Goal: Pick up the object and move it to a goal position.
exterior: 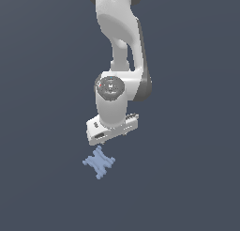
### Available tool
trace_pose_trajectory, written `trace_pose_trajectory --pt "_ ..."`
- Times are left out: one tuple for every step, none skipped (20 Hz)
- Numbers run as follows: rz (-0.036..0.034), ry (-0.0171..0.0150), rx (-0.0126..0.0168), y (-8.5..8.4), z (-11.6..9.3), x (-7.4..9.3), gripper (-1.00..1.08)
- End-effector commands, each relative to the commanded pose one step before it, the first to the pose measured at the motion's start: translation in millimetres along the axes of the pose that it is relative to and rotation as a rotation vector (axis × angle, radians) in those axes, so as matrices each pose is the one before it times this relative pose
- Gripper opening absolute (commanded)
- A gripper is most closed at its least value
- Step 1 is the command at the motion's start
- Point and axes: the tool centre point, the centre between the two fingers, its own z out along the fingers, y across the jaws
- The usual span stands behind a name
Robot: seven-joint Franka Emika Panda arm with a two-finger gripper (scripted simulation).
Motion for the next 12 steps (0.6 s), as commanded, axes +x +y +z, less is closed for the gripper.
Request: trace_pose_trajectory --pt "-0.06019 0.00167 -0.00019 10.64 6.4 6.94 1.0" --pt "-0.02326 0.0007 0.0 4.37 2.62 2.26 1.0" --pt "-0.02314 0.00074 0.00002 4.44 2.66 2.04 1.0" --pt "-0.02303 0.00078 0.00003 4.49 2.7 1.83 1.0" --pt "-0.02291 0.00082 0.00004 4.54 2.74 1.6 1.0" --pt "-0.02278 0.00086 0.00005 4.59 2.78 1.38 1.0" --pt "-0.02268 0.0009 0.00006 4.61 2.81 1.16 1.0" --pt "-0.02255 0.00093 0.00006 4.64 2.85 0.94 1.0" --pt "-0.02242 0.00097 0.00006 4.65 2.88 0.71 1.0" --pt "-0.02211 0.001 0.00005 4.63 2.89 0.47 1.0" --pt "-0.02107 0.00099 0.00004 4.43 2.8 0.24 1.0" --pt "-0.01982 0.00096 0.00003 4.18 2.67 0.04 1.0"
